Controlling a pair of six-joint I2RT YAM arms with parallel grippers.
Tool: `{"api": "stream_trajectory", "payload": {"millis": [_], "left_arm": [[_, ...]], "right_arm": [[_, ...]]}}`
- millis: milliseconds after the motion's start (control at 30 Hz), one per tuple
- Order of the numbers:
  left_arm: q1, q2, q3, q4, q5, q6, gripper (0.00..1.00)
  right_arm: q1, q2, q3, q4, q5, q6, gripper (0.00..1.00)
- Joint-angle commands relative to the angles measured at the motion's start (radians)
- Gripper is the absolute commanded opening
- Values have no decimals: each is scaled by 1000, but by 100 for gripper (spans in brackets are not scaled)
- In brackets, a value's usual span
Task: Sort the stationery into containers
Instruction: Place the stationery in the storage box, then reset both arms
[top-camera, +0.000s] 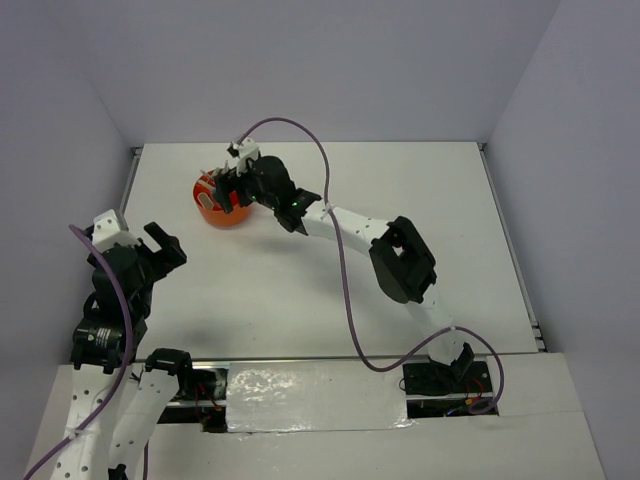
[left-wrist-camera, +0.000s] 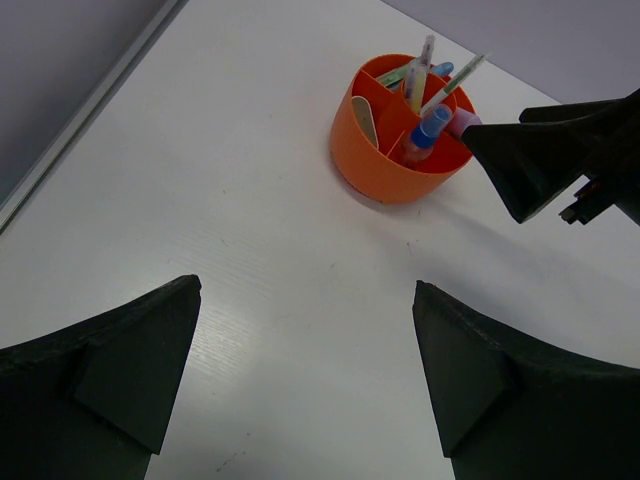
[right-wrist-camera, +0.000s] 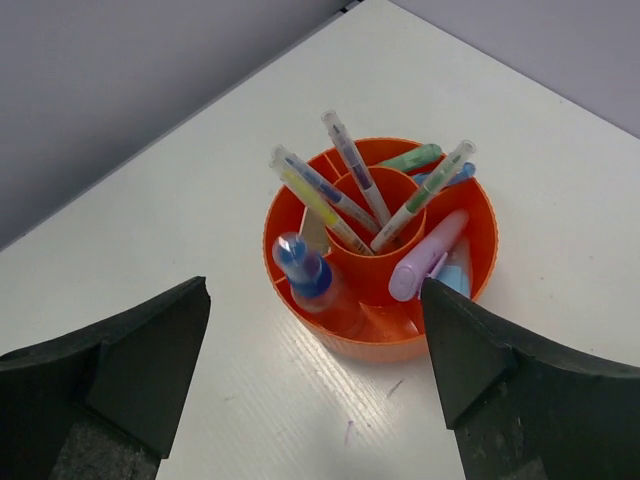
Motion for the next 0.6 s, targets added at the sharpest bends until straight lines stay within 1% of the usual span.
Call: {"api": "stream_trajectory", "payload": {"millis": [0,100,133,167,200,233,267,300,333,367,400,433,467,500,533,567], "left_arm": [[6,7,9,45,2,27,99],[7,11,13,39,-13,24,99],[7,13,13,39,-21,24,99],[7,16,15,36,-26,24,99],[9,20,18,30,-39,22,99],[9,23,20,28,-49,24,99],[9,27,21,24,-55,24,99],[9,31,24,19,-61,22,99],[9,33,26,16,-78,22,99],[10,34,29,12,-92,22,99],[10,40,33,5,-105,19,99],[10,43,36,-7,-131,10,99],[10,45,38,-11,-139,7,99],[12,47,38,-12,-144,7,99],[12,45,40,-15,-153,4,99],[12,45,44,-18,-158,5,99]], "right_arm": [[20,-79,48,-2,7,-26,93],[20,-163,3,-13,27,-15,95],[20,-226,-17,-16,45,-14,96],[22,-261,-76,-22,70,-9,98],[20,-348,-119,-20,82,-6,100],[22,-397,-161,-29,120,0,100],[20,-442,-238,-49,144,9,100],[20,-534,-274,-75,170,18,100],[20,-582,-344,-147,229,26,100],[23,-629,-385,-181,254,32,100],[23,-730,-430,-200,272,41,100],[23,-784,-478,-257,289,44,100],[23,-835,-562,-288,329,52,100],[23,-937,-604,-316,354,63,100],[23,-991,-676,-369,377,63,100],[20,-1093,-704,-406,415,70,100]]}}
